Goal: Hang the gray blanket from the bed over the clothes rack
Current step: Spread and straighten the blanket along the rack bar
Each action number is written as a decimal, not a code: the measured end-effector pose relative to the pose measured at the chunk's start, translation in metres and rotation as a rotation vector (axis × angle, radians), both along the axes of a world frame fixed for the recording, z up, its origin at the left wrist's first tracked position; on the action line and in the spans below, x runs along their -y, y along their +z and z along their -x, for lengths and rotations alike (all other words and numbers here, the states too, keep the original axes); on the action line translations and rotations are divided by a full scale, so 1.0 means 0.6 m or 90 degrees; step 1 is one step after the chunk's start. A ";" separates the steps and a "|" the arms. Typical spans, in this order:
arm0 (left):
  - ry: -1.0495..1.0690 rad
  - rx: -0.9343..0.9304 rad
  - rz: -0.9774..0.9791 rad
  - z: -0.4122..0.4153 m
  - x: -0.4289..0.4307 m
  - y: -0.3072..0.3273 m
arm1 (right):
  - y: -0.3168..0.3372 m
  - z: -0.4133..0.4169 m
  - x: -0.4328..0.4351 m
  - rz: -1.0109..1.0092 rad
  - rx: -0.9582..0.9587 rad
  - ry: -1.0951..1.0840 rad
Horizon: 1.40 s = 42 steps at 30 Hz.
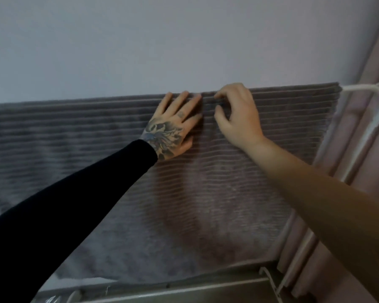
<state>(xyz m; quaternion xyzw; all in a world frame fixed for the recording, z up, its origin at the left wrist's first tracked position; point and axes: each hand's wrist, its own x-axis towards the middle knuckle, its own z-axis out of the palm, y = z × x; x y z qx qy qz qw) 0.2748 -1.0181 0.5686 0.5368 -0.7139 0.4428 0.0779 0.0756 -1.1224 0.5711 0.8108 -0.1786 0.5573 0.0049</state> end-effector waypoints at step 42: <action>-0.010 -0.920 -0.065 -0.639 -0.510 -0.012 | 0.081 -0.680 -0.399 -0.132 -0.208 -0.242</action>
